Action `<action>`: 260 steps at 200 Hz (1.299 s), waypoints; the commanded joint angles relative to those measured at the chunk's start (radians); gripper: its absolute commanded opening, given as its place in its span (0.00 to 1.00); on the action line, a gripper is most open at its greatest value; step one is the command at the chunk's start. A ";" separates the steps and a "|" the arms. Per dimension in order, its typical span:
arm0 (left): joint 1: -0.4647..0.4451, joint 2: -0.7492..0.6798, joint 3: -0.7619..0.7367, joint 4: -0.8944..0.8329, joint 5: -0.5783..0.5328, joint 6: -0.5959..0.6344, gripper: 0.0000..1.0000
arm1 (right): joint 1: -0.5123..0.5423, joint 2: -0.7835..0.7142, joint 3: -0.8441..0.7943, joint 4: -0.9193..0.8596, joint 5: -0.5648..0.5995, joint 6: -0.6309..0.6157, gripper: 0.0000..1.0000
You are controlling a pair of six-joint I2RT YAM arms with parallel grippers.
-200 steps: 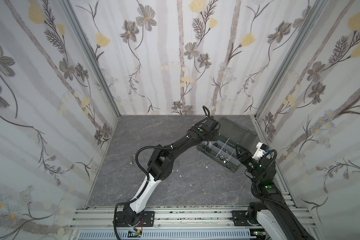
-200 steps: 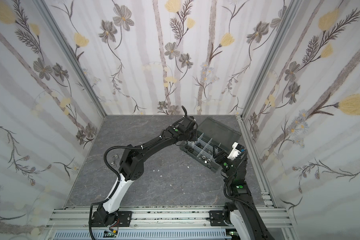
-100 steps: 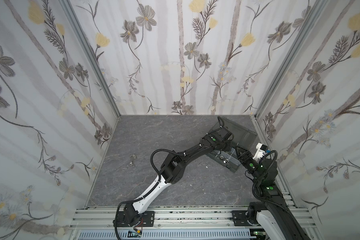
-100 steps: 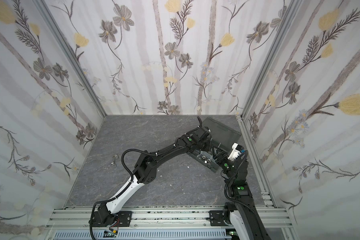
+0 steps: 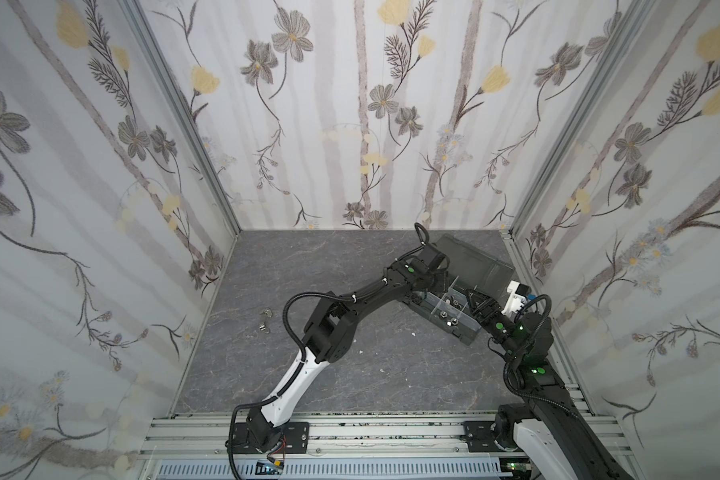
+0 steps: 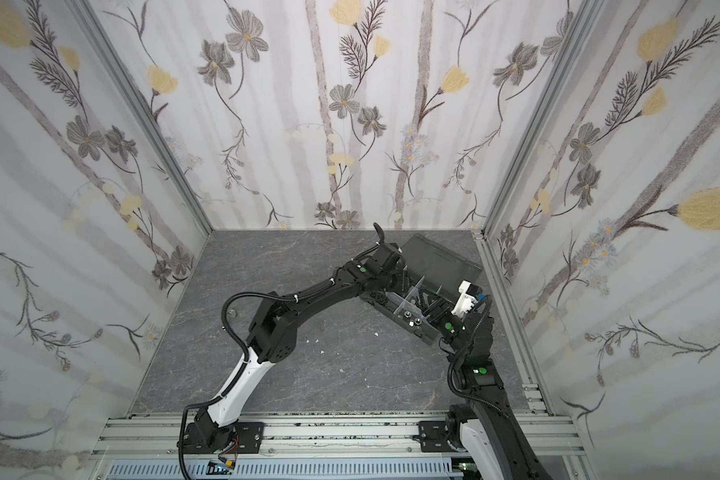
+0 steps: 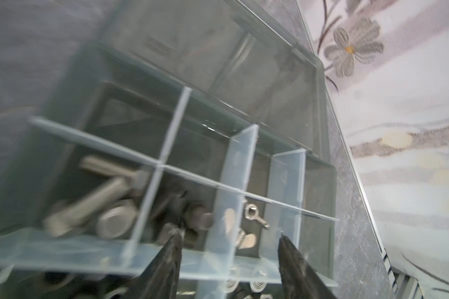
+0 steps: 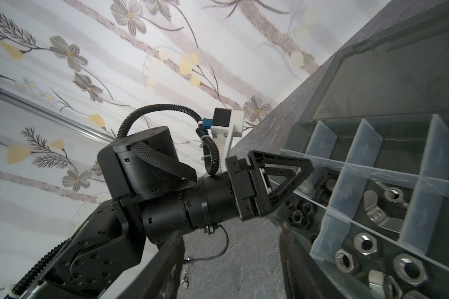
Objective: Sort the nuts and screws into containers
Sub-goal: 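Move the left gripper back to the wing nuts while the right gripper draws back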
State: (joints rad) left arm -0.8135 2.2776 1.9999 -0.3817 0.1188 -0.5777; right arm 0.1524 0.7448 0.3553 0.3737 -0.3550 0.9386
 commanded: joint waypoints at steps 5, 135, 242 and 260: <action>0.090 -0.263 -0.204 0.134 -0.067 -0.008 0.60 | 0.112 0.106 0.051 0.081 0.054 -0.049 0.60; 0.714 -0.933 -1.044 -0.024 -0.174 0.005 0.54 | 0.594 0.924 0.457 0.351 0.023 -0.090 0.59; 0.998 -0.713 -1.035 -0.049 -0.167 0.107 0.51 | 0.712 1.141 0.505 0.494 -0.067 -0.041 0.59; 1.000 -0.646 -0.996 -0.049 -0.162 0.111 0.49 | 0.723 1.152 0.503 0.504 -0.070 -0.035 0.59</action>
State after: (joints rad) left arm 0.1852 1.5688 0.9627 -0.4362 -0.0406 -0.4820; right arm 0.8661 1.8839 0.8619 0.8158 -0.4194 0.8894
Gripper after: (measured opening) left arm 0.496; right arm 0.585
